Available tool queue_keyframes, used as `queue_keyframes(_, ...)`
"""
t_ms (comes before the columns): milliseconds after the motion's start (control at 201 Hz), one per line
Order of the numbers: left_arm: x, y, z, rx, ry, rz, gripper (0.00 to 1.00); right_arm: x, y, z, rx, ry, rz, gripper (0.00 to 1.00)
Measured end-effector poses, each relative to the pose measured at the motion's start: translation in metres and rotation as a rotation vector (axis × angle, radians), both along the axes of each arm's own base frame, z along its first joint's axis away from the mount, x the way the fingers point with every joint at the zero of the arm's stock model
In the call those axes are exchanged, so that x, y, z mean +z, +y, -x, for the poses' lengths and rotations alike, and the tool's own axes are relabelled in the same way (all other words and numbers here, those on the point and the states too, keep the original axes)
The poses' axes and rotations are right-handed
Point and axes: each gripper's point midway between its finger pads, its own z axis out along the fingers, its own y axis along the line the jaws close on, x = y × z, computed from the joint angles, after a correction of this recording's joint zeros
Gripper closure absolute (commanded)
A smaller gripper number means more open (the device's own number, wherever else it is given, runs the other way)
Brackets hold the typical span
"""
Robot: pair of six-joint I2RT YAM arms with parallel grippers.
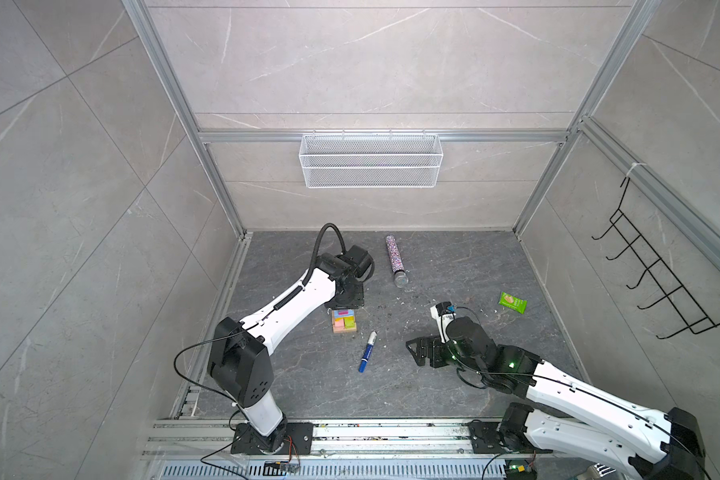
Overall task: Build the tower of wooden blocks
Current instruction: 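Lift and carry the wooden cube with the left gripper over the tower, then lower the wooden cube with the left gripper onto the purple cube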
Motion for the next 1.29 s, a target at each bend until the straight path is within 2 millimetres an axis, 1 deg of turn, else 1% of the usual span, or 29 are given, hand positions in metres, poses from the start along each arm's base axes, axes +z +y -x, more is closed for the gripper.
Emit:
queue_keyframes(144, -0.005, 0.006, -0.003, 0.020, 0.007, 0.004, 0.70, 0.000, 0.000, 0.000, 0.000, -0.001, -0.001, 0.03)
queue_keyframes(438, -0.006, 0.013, -0.008, 0.049, 0.014, 0.019, 0.70, 0.000, 0.000, 0.000, 0.000, -0.001, -0.001, 0.03)
queue_keyframes(832, -0.007, 0.010, -0.009, 0.052, 0.020, 0.043, 0.69, -0.001, 0.001, -0.001, 0.000, 0.001, 0.000, 0.03)
queue_keyframes(1051, -0.015, 0.008, -0.011, 0.058, 0.034, 0.038, 0.69, -0.001, 0.001, -0.001, 0.000, 0.001, 0.001, 0.03)
queue_keyframes(1295, -0.016, 0.008, -0.012, 0.061, 0.036, 0.037, 0.69, -0.001, 0.001, 0.000, 0.000, 0.001, 0.001, 0.03)
